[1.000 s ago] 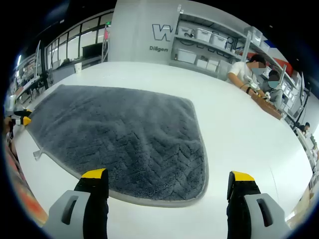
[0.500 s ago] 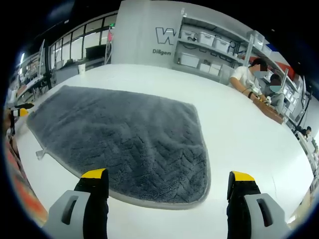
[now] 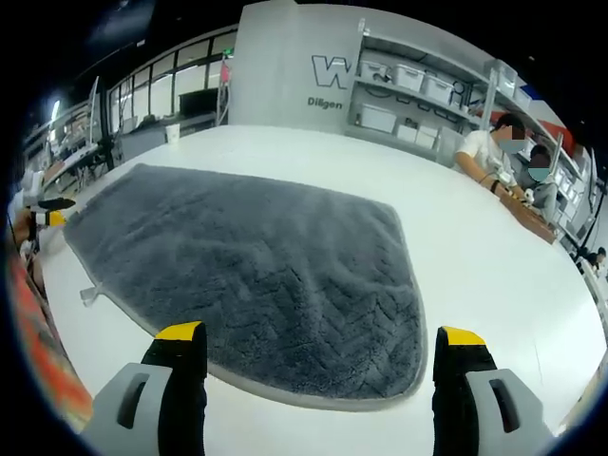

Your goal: Open the folded towel by lifting each exposed corner and separating the folded layers until the towel lies flat within the target outline without major curled edges

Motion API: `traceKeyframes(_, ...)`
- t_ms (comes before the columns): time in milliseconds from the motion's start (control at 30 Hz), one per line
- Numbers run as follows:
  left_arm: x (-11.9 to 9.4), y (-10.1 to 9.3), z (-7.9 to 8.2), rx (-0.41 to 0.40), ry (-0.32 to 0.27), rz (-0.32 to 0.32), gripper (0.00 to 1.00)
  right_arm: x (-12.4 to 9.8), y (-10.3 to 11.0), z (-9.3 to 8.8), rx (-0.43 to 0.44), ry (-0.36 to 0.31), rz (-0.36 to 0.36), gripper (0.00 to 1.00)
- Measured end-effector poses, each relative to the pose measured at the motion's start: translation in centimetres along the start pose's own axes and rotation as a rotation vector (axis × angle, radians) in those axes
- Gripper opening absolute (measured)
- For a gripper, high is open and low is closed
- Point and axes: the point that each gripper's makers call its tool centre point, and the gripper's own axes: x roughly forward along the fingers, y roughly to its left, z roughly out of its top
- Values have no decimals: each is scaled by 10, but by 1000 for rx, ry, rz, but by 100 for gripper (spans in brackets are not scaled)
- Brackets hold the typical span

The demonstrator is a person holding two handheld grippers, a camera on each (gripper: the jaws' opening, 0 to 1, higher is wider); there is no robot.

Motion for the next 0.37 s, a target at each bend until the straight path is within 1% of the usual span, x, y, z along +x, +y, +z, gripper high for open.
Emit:
traceKeyframes(167,-3,1,5,-6,-19,1,100,0,0,2,0,-8,0,99)
traceKeyframes(300,-3,2,5,-4,-22,3,100,0,1,2,-3,-8,3,99)
traceKeyframes(367,-3,1,5,-2,-23,1,100,0,0,3,-2,-24,5,99)
